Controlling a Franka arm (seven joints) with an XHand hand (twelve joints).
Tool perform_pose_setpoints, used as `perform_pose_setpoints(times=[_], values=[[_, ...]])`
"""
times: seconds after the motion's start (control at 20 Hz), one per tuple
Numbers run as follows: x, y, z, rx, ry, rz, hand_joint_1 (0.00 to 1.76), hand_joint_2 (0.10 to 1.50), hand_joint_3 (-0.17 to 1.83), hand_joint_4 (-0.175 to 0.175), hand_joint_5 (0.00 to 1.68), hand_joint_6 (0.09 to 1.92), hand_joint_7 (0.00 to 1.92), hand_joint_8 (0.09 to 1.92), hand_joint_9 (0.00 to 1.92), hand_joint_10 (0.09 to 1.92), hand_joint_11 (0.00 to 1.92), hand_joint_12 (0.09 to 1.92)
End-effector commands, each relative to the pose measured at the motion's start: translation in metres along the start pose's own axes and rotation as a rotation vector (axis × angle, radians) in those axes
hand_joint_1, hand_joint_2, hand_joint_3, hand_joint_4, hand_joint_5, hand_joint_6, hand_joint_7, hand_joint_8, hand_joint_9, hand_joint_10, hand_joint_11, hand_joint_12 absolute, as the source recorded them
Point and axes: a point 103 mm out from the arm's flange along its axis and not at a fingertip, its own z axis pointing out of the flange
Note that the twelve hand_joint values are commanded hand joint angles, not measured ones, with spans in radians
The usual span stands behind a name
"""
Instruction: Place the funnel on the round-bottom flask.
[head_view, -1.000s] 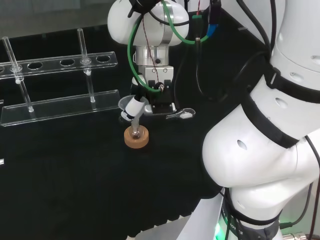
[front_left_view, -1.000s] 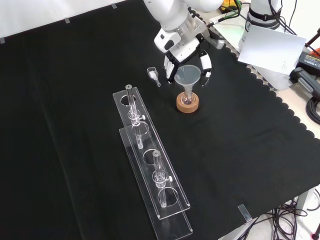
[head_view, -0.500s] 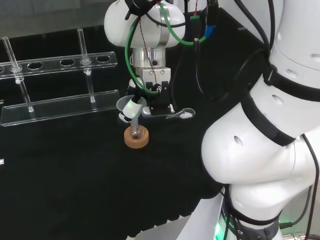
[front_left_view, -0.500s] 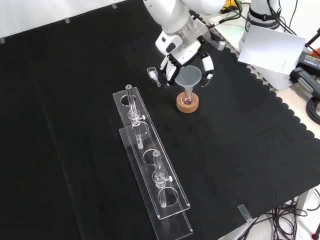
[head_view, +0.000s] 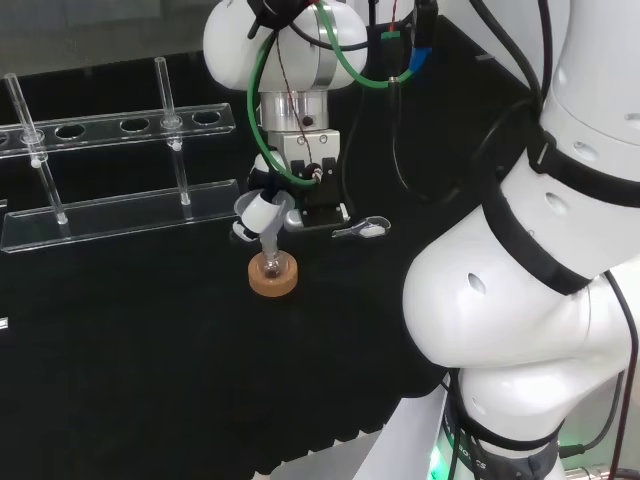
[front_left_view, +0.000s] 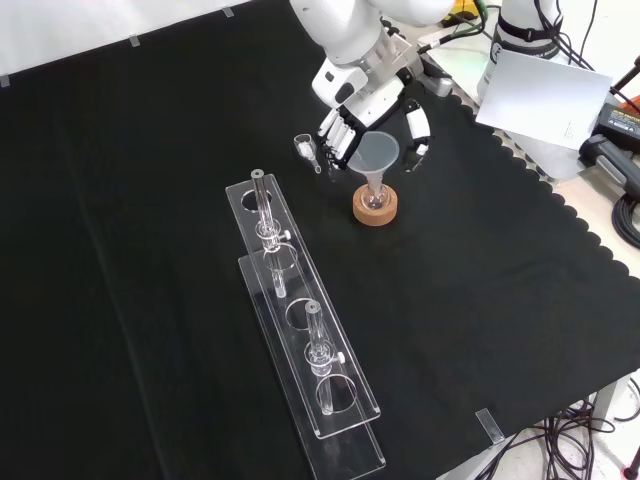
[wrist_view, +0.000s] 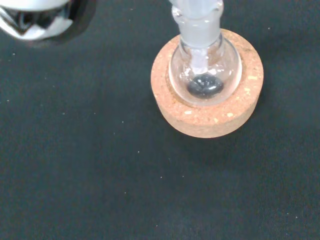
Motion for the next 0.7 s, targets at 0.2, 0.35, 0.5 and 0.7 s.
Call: perform_pose_setpoints(times=[0.2,0.35,0.5,0.7], values=[[0.001,-0.006,-0.008,-0.011,0.009,-0.025,0.70,0.42,0.76,-0.039,0.39,0.09,0.36,0.59,0.38,0.65,0.20,1.45],[0.001,-0.008,-0.008,-0.007,0.010,-0.029,0.60,0.44,0.63,-0.037,0.34,0.09,0.31,0.59,0.32,0.68,0.16,1.48],[0.002,-0.010,-0.009,-0.009,0.014,-0.037,0.49,0.48,0.47,-0.033,0.23,0.09,0.20,0.59,0.20,0.72,0.06,1.52],[0.005,-0.015,-0.018,-0.045,0.023,-0.058,0.40,0.51,0.32,-0.030,0.05,0.09,0.03,0.49,0.03,0.69,0.00,1.38]])
